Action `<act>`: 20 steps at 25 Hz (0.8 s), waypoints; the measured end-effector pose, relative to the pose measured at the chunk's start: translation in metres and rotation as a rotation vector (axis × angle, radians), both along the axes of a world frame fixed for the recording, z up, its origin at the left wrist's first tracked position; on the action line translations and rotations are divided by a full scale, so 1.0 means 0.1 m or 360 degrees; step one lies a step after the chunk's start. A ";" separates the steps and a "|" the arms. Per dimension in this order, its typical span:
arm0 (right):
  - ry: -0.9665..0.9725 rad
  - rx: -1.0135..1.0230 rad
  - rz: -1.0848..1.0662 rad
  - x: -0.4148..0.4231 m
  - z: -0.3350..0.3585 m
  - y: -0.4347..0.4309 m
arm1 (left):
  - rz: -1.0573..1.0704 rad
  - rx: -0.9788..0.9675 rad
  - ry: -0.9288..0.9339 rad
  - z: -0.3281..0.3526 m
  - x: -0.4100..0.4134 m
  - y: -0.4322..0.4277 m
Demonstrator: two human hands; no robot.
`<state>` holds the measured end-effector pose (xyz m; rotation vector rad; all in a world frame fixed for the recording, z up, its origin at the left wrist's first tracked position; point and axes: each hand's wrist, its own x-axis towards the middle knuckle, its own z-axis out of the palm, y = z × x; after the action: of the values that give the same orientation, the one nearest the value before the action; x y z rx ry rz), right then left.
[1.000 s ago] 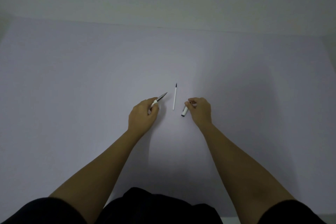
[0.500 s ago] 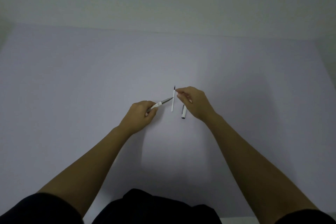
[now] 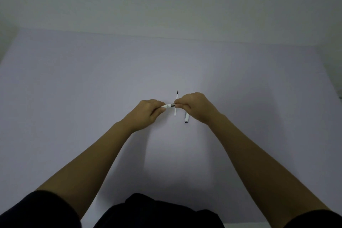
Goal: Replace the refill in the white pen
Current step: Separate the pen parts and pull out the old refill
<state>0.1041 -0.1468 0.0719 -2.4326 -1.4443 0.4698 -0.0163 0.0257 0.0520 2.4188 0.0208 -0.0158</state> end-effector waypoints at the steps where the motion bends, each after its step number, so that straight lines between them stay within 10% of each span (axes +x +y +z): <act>1: -0.0077 0.0009 0.0028 0.00 0.01 -0.01 | 0.0036 -0.0071 0.0047 0.01 0.01 0.00; 7: -0.0067 0.0424 0.0040 -0.05 0.13 -0.10 | 0.0111 -0.0224 0.0095 0.08 0.00 0.01; 20: 0.0344 0.0268 -0.0209 -0.01 0.21 -0.03 | 0.0013 -0.0046 -0.0132 0.24 0.00 0.03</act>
<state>0.1036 -0.1498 0.0928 -2.2488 -1.1783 0.5393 -0.0162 0.0288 0.0756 2.3882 -0.0074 0.0878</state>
